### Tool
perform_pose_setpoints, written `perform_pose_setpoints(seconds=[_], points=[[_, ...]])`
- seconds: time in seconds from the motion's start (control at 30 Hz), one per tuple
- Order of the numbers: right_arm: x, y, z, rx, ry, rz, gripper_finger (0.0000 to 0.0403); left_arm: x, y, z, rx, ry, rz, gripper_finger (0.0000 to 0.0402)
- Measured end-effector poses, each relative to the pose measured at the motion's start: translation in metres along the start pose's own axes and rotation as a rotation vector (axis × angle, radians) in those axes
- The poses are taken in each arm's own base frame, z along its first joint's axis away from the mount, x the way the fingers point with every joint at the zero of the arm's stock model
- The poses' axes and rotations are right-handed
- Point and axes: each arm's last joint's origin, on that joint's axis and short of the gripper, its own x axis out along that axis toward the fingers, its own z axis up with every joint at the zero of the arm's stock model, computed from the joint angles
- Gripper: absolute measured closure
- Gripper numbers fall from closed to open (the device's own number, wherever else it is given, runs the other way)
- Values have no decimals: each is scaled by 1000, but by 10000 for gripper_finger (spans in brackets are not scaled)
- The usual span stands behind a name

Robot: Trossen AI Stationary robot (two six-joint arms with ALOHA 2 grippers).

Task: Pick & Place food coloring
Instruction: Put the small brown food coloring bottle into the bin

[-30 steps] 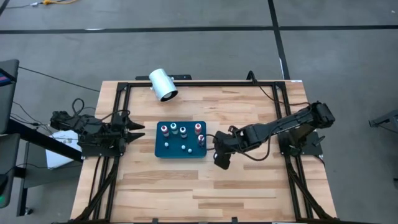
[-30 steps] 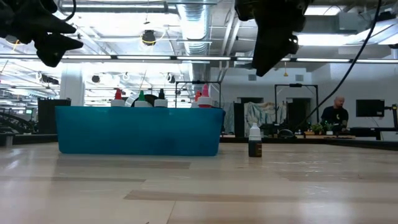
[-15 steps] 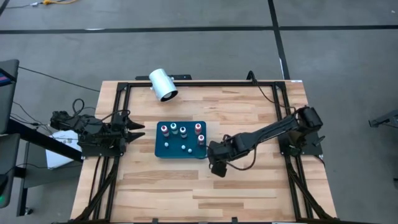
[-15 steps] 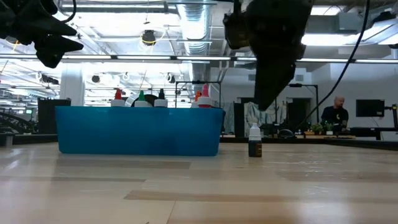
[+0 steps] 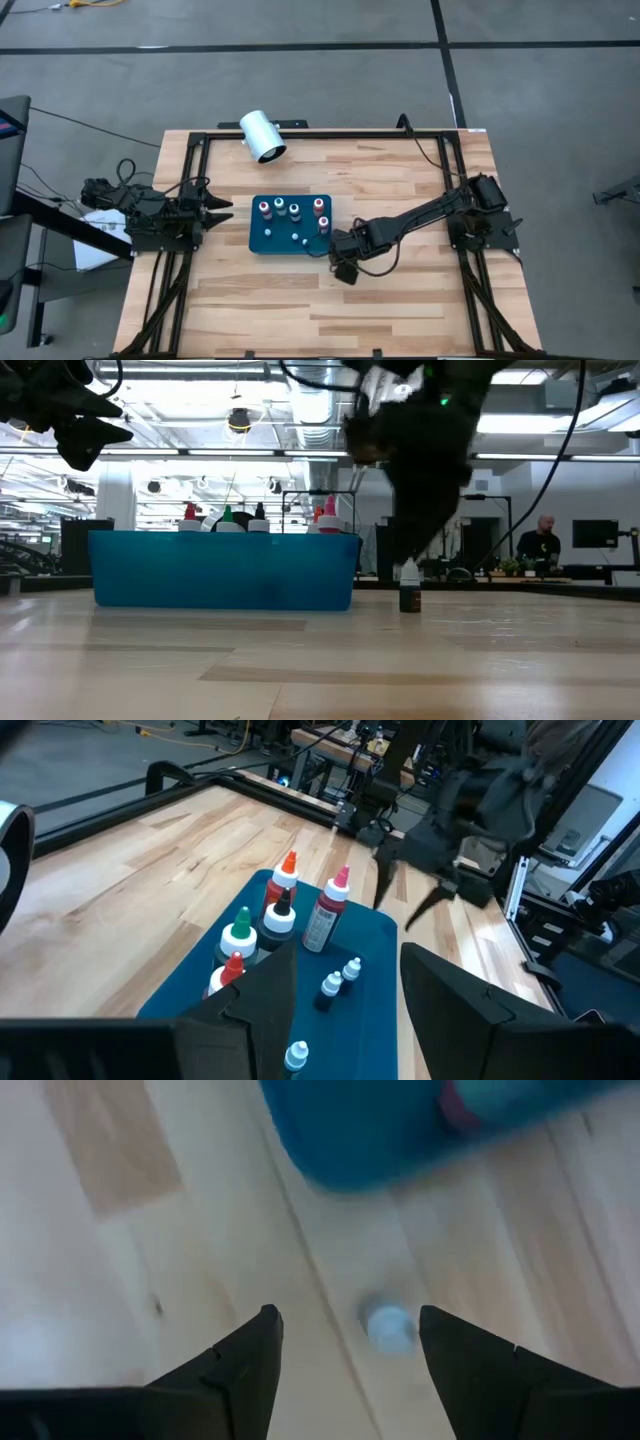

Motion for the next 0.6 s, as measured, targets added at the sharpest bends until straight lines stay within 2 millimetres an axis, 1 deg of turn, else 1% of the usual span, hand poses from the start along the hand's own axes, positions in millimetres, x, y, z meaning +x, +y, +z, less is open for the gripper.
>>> perform_pose_setpoints(seconds=[0.03,0.1,0.17,0.27,0.6], points=[[3,0,2,6,-10,-3,177,0,0,0,0,0,0,230],[6,-3,-4,-3,33,-32,177,0,0,0,0,0,0,230],[11,0,2,5,-3,-9,180,0,0,0,0,0,0,230],[18,-2,-1,5,37,-18,187,0,0,0,0,3,2,230],[21,-2,-2,3,49,-22,221,0,0,0,-2,4,1,230]])
